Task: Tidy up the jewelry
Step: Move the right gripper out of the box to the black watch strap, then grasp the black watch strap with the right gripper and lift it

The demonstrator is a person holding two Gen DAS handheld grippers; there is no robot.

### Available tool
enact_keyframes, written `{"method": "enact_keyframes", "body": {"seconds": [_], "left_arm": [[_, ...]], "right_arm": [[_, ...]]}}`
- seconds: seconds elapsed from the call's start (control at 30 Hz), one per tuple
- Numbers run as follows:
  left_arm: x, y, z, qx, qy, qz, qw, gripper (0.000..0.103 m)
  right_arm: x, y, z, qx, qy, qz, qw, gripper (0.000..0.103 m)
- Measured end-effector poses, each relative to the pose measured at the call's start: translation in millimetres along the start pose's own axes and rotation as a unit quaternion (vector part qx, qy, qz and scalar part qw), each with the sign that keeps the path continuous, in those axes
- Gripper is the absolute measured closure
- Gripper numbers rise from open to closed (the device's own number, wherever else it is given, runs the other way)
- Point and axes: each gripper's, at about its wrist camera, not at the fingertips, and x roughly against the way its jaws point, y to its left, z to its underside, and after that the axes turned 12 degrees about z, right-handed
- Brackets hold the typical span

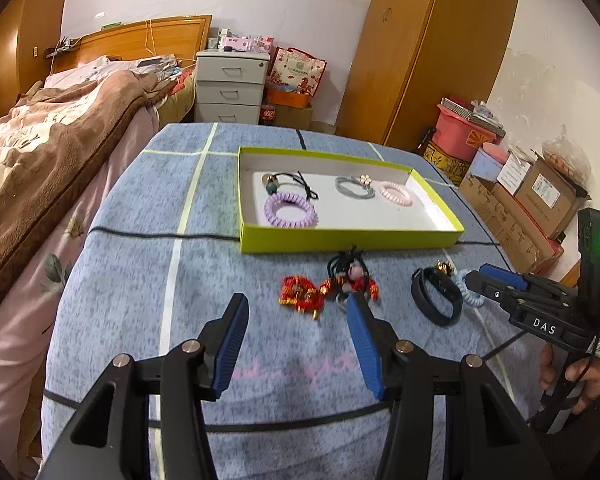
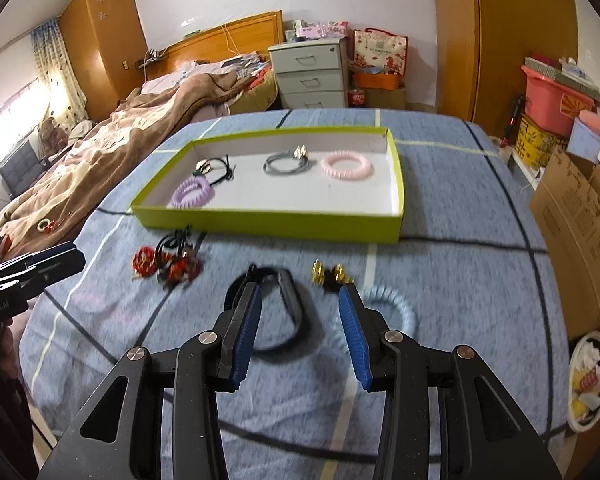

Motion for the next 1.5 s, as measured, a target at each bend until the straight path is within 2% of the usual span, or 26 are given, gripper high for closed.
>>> {"method": "enact_keyframes", "body": {"seconds": [0.37,0.67,0.87,1.23,1.5], "left_arm": [[-8.2,8.1,12.7,0.008,0.020,0.006,0.9997,0.050],[-15.7,16.7,7.5,0.014,0.027,0.013,0.9995,0.050],[-24.5,22.5,3.0,0.018,0.036,0.015,0.9991,0.050],[-44.8,22.9,-0.1,0.019,0.059,0.004,0.9980,0.050],[-57.8,16.0,-5.3,0.018,0.060,-0.031,0.9976,0.050]], "right_arm": [[-16.9,11.0,9.6,0.011,0.030,-0.001,1.000,0.061],[-30.4,18.8,9.4,0.032,0.042,0.027,0.998,0.062],[-30.3,18.1,9.1,0.032,0.042,0.041,0.998,0.084],[-26.0,-0.2,11.6,-0.010,0.037,0.021,0.999,0.090],[-17.7,-8.7,9.8,-0.024,0.027,-0.007,0.999,0.090]]}}
